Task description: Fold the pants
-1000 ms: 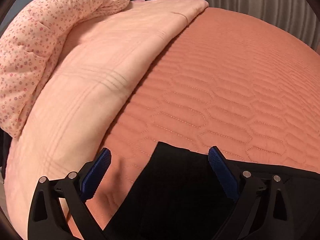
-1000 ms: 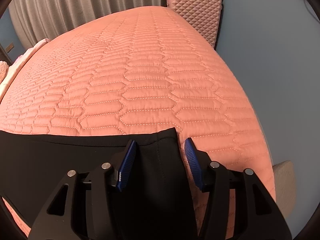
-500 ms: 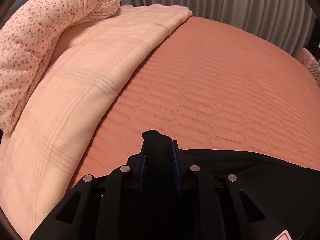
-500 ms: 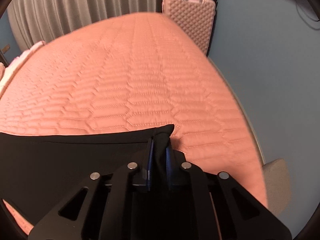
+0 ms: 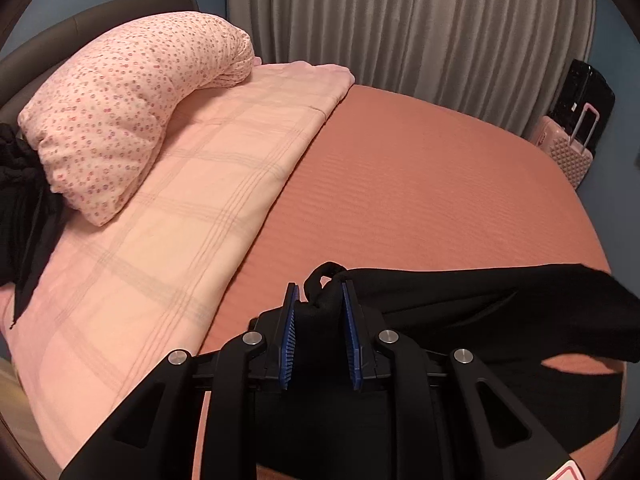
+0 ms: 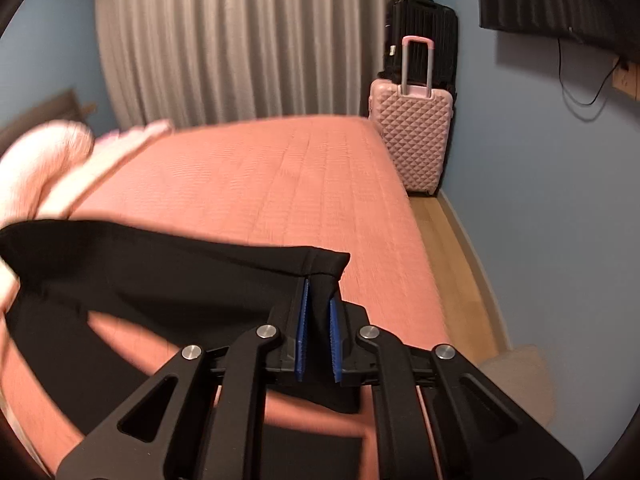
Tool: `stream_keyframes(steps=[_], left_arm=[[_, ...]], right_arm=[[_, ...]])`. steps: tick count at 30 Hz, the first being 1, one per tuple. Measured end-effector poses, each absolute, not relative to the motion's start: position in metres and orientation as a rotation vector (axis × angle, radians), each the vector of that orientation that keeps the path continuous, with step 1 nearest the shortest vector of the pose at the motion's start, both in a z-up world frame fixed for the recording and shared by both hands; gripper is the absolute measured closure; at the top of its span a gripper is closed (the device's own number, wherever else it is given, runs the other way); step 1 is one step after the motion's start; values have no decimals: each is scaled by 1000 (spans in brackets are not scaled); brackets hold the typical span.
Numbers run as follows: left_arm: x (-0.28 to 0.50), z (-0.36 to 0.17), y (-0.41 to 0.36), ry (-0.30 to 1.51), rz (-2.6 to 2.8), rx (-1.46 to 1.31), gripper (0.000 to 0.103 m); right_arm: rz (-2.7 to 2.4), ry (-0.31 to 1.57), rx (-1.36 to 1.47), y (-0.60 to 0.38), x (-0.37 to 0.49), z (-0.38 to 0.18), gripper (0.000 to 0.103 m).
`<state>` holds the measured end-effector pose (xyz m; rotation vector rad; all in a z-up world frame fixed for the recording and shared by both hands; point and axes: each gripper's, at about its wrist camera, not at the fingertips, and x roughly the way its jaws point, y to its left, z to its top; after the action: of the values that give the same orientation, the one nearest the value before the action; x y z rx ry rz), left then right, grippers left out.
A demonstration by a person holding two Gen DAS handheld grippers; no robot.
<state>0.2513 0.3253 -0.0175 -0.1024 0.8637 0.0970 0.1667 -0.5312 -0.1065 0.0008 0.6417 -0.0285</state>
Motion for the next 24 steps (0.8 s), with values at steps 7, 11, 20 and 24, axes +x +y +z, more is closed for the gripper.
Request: stream_keyframes(steps=[7,11,20,24], left_arm=[[168,-88,342,1013,173,76,84],[146,-159,343,1134,209,125,103],[115,-196,381,1146,435,64,102],[107,-142,345,1002,424,169,95]], right_arm=[[-32,836,-14,-531,104,-180,94],[-52,976,9,-534,90,-231,93],[-261,1015,91,-562,44,-245,91],[-263,894,273,-564,20,-216,67]])
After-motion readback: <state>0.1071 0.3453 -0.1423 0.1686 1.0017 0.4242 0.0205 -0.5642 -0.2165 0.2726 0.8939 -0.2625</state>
